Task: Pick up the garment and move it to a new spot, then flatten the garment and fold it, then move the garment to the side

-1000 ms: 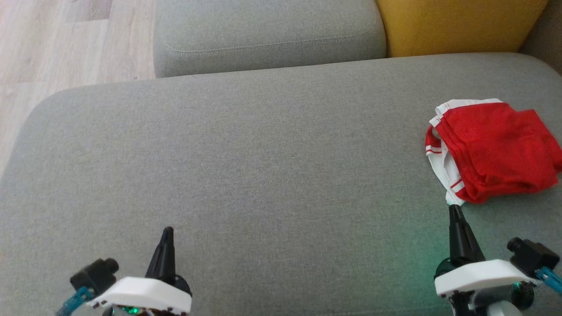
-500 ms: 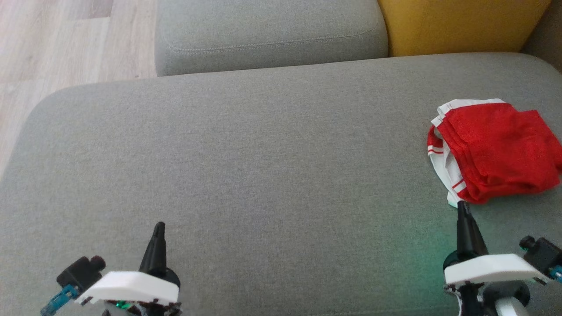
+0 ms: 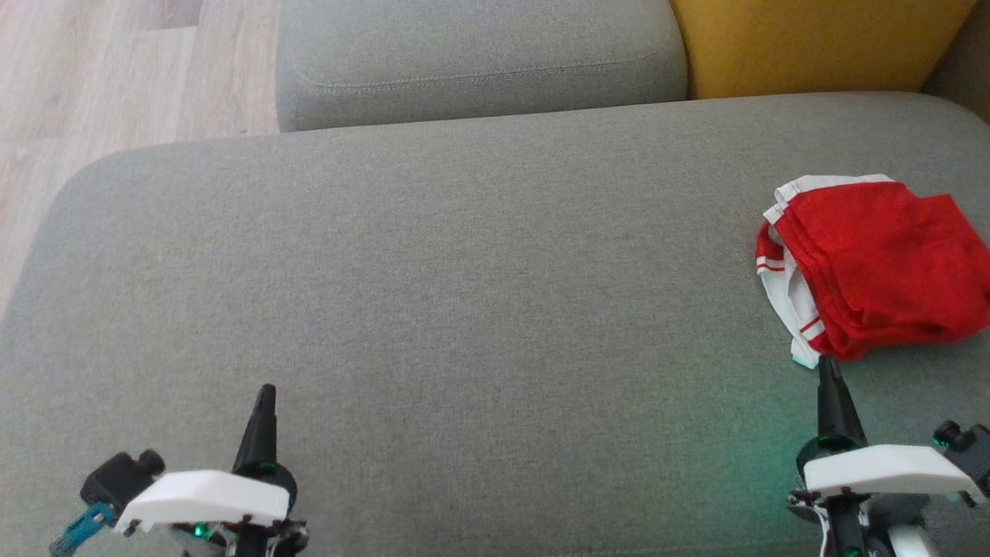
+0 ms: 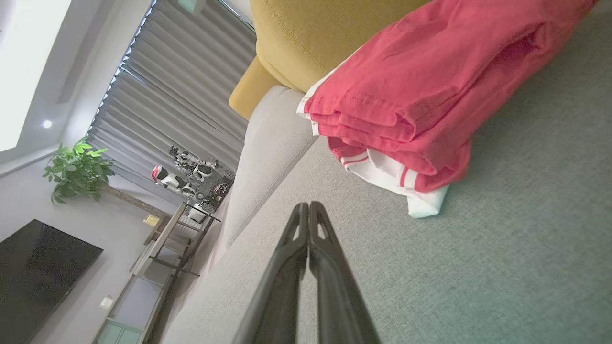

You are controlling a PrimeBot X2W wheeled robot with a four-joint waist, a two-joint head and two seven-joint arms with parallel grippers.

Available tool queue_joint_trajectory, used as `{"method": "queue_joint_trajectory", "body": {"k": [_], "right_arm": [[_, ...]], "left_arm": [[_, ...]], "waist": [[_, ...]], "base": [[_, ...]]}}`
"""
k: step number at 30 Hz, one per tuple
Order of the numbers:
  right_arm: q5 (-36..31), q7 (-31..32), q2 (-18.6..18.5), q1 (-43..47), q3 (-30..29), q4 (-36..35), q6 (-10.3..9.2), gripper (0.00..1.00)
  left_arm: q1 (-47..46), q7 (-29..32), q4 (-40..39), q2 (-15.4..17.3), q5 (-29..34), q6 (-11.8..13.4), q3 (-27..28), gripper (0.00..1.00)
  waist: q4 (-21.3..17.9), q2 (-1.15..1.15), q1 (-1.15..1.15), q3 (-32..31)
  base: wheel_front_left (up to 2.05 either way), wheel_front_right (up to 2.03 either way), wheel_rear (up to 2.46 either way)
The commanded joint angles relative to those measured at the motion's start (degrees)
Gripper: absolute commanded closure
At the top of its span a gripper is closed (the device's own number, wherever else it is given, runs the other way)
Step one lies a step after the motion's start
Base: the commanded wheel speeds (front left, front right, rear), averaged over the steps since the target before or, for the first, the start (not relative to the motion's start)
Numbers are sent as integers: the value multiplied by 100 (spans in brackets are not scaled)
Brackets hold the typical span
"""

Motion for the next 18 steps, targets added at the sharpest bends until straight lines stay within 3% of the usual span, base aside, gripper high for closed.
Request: {"method": "queue_joint_trajectory", "body": {"k": [1, 18], "right_arm": [[178, 38, -116, -346, 25, -223, -3, 100], [1381, 317, -121, -434, -104, -254, -4, 100]], "left_arm": [[-334, 30, -157, 89, -144, -45, 154, 100], [-500, 311, -72, 95, -1122, -195, 435, 100]], "waist": [[2, 0, 0, 1], [35, 0, 0, 22]], "base": [[0, 0, 0], [0, 0, 0]]}}
